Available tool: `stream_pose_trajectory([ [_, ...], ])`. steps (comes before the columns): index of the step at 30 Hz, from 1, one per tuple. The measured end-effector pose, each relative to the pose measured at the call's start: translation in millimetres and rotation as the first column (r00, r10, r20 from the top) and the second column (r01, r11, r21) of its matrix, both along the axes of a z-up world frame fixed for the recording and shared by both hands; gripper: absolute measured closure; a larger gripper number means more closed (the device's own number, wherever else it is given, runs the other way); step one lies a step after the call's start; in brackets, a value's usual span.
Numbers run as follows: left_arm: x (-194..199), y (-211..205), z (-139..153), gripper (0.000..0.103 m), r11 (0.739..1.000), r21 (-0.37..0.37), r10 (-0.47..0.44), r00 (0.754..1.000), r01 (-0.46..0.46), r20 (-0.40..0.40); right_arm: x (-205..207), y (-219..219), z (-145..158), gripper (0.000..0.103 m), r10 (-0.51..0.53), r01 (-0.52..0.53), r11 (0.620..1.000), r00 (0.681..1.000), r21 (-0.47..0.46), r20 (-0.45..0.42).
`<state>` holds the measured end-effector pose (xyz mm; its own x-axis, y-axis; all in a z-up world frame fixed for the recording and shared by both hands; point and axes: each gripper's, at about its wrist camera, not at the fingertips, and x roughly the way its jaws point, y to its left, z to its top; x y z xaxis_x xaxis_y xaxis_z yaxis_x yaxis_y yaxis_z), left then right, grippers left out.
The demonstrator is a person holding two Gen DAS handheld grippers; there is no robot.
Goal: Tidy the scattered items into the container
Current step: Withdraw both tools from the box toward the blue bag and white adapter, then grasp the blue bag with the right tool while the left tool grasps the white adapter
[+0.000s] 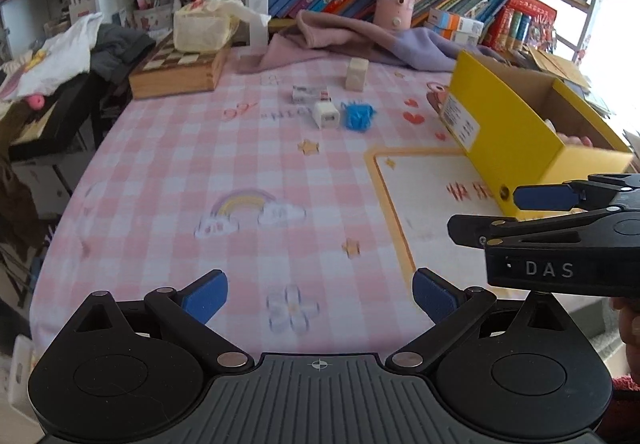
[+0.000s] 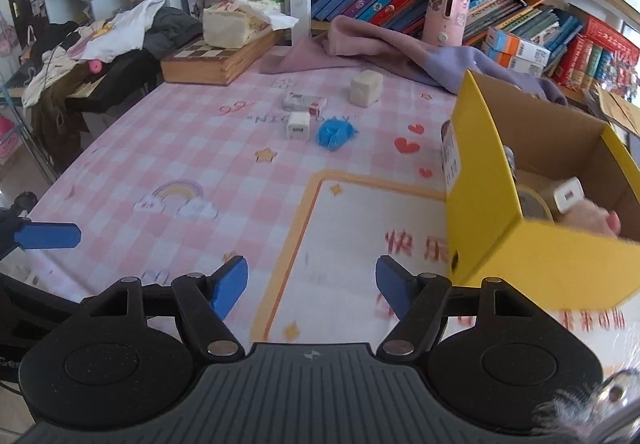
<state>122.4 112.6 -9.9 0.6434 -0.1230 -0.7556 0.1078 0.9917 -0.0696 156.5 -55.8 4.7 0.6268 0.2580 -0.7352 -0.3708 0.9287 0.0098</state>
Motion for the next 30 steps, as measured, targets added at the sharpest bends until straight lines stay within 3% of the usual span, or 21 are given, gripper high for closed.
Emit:
stream_pose_trajectory([
  [11,76,1,-8,0.003,0.999,0.031,0.023,1.000,-0.024,0.005,88,9,-10,0.036,-0.012,0.012,1.000,1.000,0.014,-0.016],
  [16,109,0,-13,0.005,0.999,0.043,0.032,0.999,-0.033,0.032,133,13,-13,0.042,-0.053,0.054,0.997,0.998,0.046,-0.024],
  [22,144,-2,-20,0.008,0.998,0.046,0.036,0.999,-0.037,0.036,193,26,-33,0.054,-0.102,0.113,0.990,0.987,0.082,-0.126],
  [30,170,-2,-30,0.009,0.998,0.044,0.043,0.999,-0.044,0.028,243,41,-57,0.056,-0.163,0.182,0.979,0.970,0.093,-0.182],
])
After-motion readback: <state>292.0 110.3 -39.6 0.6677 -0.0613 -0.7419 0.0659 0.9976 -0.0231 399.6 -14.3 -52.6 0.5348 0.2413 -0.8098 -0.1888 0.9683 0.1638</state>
